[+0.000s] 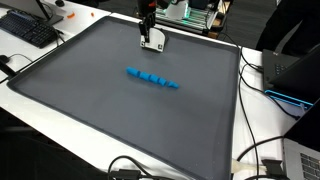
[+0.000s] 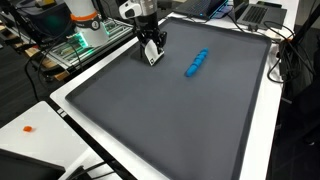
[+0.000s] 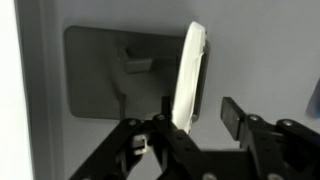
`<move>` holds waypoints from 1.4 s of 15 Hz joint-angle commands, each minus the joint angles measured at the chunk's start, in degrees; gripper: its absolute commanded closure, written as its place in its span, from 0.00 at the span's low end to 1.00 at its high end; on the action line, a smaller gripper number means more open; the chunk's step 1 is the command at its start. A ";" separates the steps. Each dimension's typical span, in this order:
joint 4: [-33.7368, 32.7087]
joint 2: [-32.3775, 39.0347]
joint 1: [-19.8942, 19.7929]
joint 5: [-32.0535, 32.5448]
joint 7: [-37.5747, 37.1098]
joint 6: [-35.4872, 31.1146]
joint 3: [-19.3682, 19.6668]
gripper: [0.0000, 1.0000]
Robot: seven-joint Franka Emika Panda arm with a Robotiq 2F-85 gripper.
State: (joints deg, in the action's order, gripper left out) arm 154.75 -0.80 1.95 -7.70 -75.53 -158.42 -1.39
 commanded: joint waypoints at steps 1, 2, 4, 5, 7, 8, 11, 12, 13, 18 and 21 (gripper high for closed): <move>0.05 -3.52 -1.18 3.84 -0.24 3.90 0.37 0.12; -0.21 -4.27 -1.45 4.93 -0.61 5.23 0.30 0.05; -0.98 -5.95 -2.00 6.94 -0.60 8.74 0.01 0.00; -1.32 -6.84 -2.13 7.17 -0.03 10.25 -0.15 0.00; -2.11 -8.94 -2.40 8.57 1.07 13.32 -0.50 0.00; -2.29 -10.06 -2.28 8.92 2.86 13.78 -0.61 0.00; -4.42 -12.89 -2.25 10.96 6.67 16.69 -1.68 0.00; -5.28 -13.67 -1.94 11.33 9.04 17.69 -2.04 0.00; -6.33 -14.17 -1.75 11.44 11.05 18.90 -2.42 0.00; -12.98 -13.84 -0.49 10.86 23.41 23.78 -4.28 0.00; -17.04 -12.20 0.23 11.01 31.12 25.43 -5.49 0.00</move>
State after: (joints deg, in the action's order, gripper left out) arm 141.35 -14.65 1.45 2.45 -50.62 -135.68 -6.00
